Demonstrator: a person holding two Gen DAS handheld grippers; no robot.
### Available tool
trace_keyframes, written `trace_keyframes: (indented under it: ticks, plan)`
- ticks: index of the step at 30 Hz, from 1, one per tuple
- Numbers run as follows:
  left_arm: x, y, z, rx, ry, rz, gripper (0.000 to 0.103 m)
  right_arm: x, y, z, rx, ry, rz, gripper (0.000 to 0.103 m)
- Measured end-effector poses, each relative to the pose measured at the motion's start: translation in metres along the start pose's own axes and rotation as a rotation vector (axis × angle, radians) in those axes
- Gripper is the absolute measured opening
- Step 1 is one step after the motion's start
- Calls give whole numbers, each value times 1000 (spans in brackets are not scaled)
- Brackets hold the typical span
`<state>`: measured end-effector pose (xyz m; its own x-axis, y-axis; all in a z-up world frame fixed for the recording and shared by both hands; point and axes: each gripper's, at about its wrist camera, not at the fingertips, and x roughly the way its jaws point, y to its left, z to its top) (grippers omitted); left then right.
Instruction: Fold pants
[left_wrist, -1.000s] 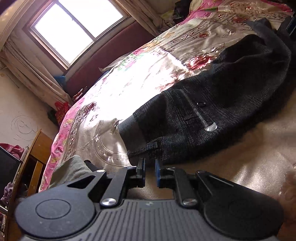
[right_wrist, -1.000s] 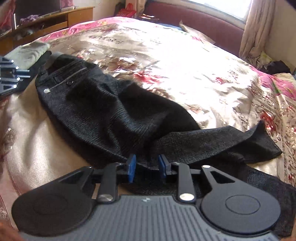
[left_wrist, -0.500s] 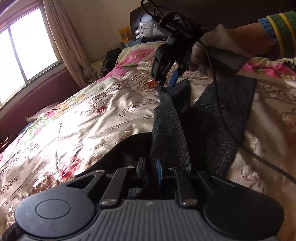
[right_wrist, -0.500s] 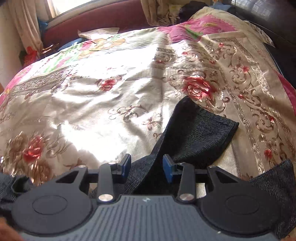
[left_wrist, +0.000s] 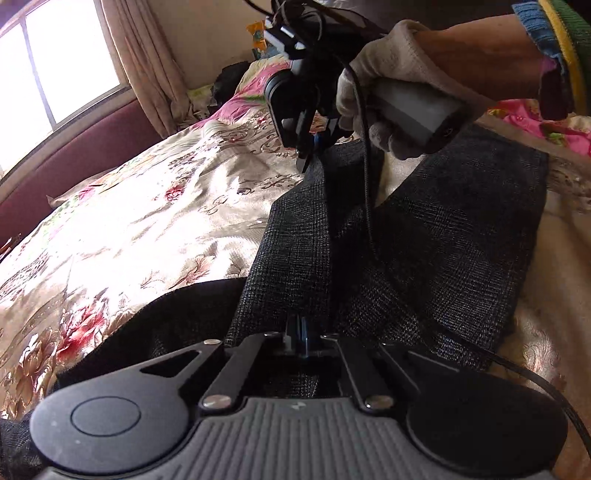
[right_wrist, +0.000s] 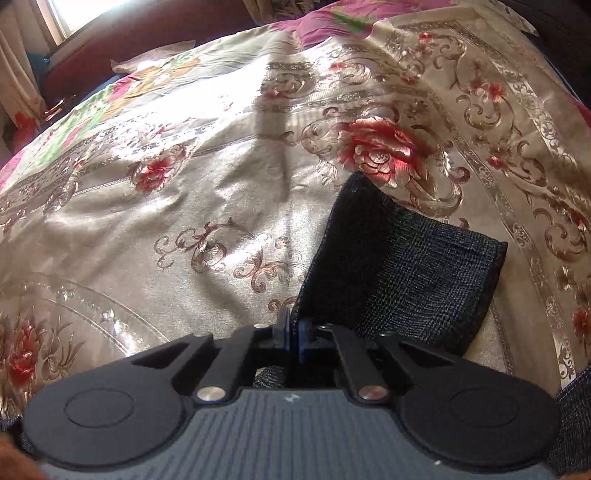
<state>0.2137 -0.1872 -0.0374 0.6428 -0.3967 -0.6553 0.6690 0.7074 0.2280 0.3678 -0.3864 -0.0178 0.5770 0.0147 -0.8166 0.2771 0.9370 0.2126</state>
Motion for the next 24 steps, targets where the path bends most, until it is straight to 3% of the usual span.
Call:
trace_keyframes:
  ticks: [4,8,11,15,18,20,24]
  plan:
    - [-13,7,8,6,-35,49,18,-59,-13,10,53,-120,129,4]
    - [-46,15,20,9,-120,79,18,-142,-28,7,62,-306,283,4]
    - [-65,7,23,23,-153,74,18,-190,-52,-19,68,-415,297,4]
    - [-56,-19,10,85,-97,17,18,-192,-118,-82,248,-372,221,4]
    - [-42,-45,-2,161,-34,-27,18,-156,-170,-128,382,-251,140,4]
    - [-33,-60,-7,207,4,-46,18,-133,-188,-146,450,-191,136,8]
    - [-29,-73,-8,254,18,-35,19,-119,-201,-155,537,-231,205,11]
